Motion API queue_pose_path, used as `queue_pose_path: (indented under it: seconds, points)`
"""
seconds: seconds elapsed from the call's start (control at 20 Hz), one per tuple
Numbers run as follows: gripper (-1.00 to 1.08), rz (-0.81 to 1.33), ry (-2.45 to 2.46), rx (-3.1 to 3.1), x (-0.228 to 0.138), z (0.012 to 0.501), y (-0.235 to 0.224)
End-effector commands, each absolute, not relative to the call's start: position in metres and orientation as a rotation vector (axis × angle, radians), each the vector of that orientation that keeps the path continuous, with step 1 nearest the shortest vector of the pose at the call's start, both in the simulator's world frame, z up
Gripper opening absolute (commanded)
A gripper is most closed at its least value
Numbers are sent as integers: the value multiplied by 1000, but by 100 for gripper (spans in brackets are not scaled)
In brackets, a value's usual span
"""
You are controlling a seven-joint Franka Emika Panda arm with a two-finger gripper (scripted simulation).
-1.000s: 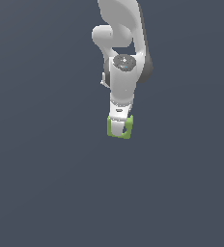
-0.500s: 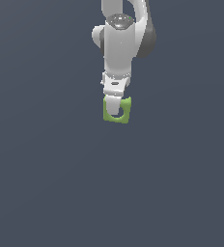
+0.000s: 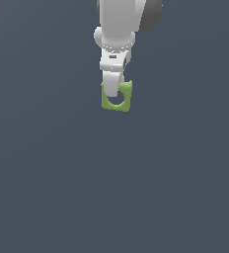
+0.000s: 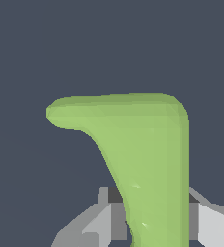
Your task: Pick up the object and move it to a goal position.
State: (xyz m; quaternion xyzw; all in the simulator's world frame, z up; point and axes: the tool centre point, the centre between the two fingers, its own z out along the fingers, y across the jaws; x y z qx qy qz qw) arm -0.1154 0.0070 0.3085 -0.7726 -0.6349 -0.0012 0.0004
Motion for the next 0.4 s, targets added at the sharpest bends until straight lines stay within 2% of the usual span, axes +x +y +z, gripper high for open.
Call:
queue_pose_path:
  seconds: [0.0,0.35]
  points:
    - [-100,-3,-1994,-2426,-119,320,5]
    - [-100,-2,-1993,-2427,-123,333,2]
